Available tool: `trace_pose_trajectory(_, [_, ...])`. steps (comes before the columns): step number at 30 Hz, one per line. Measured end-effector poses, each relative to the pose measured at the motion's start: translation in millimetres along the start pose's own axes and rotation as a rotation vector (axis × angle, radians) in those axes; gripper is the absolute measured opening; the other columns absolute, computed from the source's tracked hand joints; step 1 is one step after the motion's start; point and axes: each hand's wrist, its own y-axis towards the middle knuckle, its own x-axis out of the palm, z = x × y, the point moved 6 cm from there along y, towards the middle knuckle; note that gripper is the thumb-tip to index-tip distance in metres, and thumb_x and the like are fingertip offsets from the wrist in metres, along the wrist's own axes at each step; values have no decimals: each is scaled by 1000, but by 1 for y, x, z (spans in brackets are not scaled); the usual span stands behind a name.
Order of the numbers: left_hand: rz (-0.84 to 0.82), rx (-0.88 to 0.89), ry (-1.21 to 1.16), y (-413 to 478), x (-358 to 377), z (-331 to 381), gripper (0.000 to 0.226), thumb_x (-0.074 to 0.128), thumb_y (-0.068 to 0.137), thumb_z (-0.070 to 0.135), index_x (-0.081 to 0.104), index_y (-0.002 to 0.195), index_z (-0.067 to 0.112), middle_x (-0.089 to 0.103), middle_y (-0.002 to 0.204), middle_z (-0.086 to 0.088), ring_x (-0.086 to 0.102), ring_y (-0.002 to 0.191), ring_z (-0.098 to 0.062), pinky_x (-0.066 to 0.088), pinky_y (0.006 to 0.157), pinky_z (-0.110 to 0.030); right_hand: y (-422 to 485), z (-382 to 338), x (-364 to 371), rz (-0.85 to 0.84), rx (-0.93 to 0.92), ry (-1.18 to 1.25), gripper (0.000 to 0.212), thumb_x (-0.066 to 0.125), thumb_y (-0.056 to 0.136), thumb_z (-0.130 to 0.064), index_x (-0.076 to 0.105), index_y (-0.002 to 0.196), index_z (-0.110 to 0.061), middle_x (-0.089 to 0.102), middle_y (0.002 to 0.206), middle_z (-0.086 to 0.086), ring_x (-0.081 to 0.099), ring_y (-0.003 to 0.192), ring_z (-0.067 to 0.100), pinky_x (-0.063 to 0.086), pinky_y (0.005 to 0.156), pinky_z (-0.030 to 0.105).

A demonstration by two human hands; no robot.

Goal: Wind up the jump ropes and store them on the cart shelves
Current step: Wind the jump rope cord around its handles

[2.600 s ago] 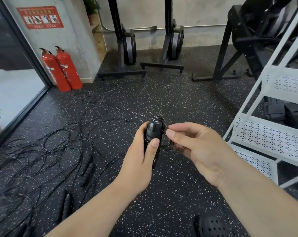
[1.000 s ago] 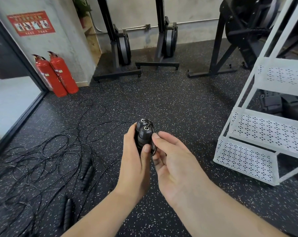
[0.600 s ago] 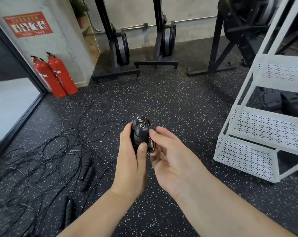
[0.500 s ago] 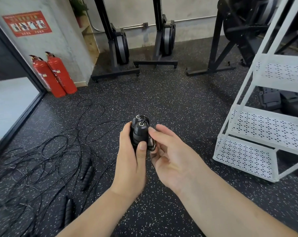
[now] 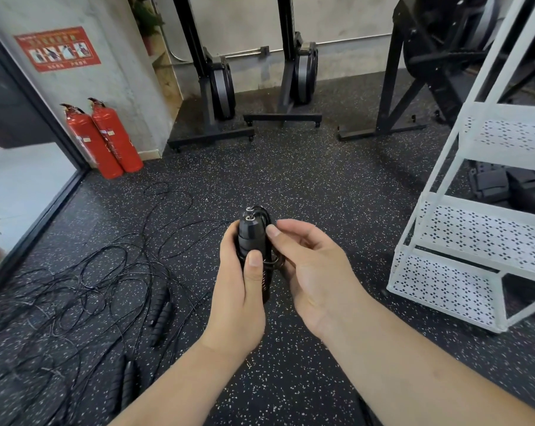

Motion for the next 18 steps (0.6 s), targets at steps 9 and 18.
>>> trace_pose_trajectory(9, [-4,22,10,-1,-1,7,45,35,103,58,24,147,59,47,139,49,49,133,14,35,101,-2,-17,-22,-2,127,-311,-349,12,85,88,-9,80,93,-18,72,75,-7,63,69,-2,51,67,11])
trace_pose_trajectory(18, [9,-80,-160,-1,9,-7,48,48,105,45,35,147,65,61,144,15,58,136,-15,44,119,-55,-35,-18,3,175,-396,-312,18,77,94,-5,78,92,-23,77,84,-9,71,78,0,53,69,11])
